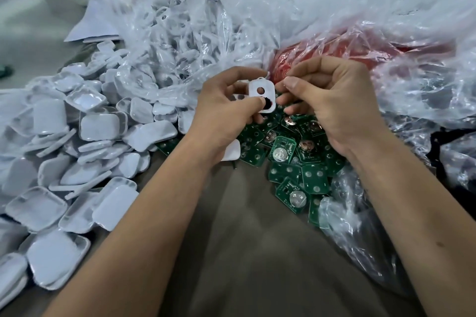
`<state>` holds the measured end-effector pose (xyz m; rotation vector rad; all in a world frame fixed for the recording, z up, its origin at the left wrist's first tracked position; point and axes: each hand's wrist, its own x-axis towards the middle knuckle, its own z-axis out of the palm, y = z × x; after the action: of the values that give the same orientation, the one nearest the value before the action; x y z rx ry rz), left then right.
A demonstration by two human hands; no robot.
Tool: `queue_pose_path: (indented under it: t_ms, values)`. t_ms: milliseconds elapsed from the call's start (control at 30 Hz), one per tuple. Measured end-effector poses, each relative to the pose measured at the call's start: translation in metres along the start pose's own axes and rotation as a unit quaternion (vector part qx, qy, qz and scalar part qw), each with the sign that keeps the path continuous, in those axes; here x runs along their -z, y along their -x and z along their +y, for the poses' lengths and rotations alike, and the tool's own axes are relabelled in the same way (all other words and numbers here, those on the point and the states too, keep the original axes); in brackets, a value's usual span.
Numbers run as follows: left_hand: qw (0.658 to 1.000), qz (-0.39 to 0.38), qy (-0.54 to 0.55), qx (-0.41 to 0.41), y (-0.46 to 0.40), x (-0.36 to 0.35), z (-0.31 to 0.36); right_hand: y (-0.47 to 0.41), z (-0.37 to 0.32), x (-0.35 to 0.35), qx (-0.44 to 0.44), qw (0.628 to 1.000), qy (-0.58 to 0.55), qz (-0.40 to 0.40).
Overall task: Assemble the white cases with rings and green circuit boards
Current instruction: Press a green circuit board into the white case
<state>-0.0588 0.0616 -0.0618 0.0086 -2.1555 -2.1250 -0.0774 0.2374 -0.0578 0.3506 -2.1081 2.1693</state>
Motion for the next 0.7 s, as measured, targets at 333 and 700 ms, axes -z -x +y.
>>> queue_pose_path:
  t_ms: [333,700]
  values:
    - [0.997,-0.024,-0.062,-0.040,0.0013,-0.0053,-0.0054,-0.0008,0.0047,-0.0013,0.070,0.986,0.152,0.008]
    - [0.996,-0.023,-0.075,-0.046,0.0003,-0.0065,-0.0088,0.0007,0.0057,-0.0078,0.119,0.943,0.311,0.012]
